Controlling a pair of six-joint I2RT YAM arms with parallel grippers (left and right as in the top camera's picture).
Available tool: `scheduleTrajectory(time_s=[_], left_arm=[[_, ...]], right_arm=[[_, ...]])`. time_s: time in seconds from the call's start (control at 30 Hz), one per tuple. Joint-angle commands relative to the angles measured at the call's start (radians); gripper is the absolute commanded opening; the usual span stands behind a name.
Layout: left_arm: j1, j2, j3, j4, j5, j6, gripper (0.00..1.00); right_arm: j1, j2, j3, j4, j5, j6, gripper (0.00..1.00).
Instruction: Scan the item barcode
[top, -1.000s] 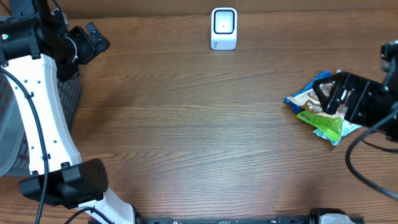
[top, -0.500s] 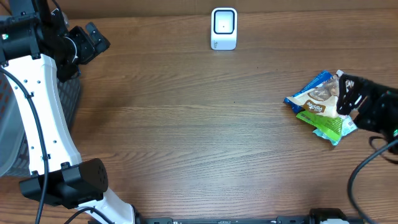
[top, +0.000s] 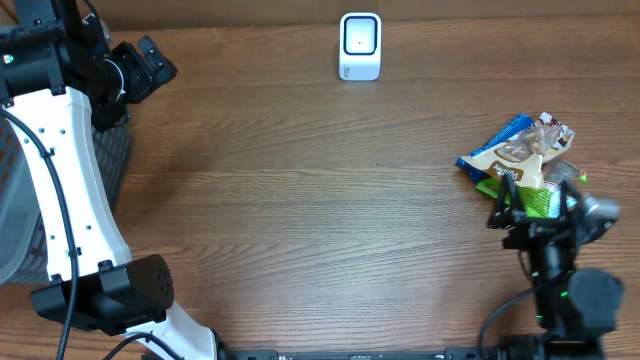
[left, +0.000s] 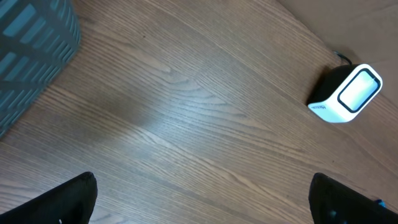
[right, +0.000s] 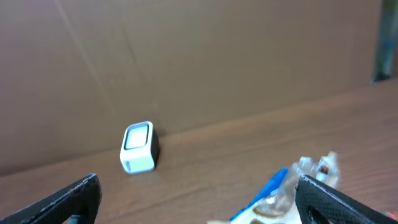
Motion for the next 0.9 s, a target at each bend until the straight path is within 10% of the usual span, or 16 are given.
scheduleTrajectory(time_s=[0.0,0.87], left_arm=[[-0.006,-0.003,0.019,0.002,0.007,-0.011,1.00],[-0.006,-0.003,0.019,0.002,0.007,-0.011,1.00]], right_arm=[[0.006,-0.105,-0.199,0.158,-0.066,-0.003,1.00],[0.032,-0.271,-0.315,0.051,-0.008,-0.019,1.00]])
